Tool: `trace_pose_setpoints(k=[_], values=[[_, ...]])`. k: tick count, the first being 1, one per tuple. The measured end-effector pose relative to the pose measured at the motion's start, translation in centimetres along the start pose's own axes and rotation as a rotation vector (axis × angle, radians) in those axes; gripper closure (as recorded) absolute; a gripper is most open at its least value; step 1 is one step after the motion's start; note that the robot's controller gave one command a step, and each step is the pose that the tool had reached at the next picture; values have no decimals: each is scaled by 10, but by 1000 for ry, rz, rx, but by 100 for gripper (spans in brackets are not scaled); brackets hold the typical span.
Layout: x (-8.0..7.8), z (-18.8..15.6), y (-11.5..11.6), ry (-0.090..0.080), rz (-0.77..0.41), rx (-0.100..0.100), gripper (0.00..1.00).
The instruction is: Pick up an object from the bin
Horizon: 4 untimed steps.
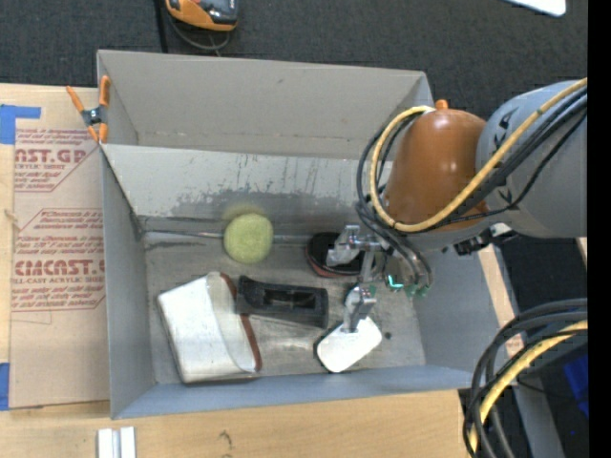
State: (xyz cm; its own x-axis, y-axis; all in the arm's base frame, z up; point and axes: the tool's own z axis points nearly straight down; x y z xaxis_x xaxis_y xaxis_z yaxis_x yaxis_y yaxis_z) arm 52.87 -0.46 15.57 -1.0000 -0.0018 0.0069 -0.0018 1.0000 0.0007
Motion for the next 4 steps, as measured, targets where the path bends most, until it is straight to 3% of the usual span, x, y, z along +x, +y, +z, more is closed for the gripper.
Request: trace_pose_setpoints(k=[1, 2, 3, 4], values=[[-2, -4, 0, -8, 0, 0, 0], [-18, 22, 20, -11, 115, 0, 0], [-20, 33, 37, -7, 78, 1, 0], [-12, 21, 47, -8, 334, -1, 0]])
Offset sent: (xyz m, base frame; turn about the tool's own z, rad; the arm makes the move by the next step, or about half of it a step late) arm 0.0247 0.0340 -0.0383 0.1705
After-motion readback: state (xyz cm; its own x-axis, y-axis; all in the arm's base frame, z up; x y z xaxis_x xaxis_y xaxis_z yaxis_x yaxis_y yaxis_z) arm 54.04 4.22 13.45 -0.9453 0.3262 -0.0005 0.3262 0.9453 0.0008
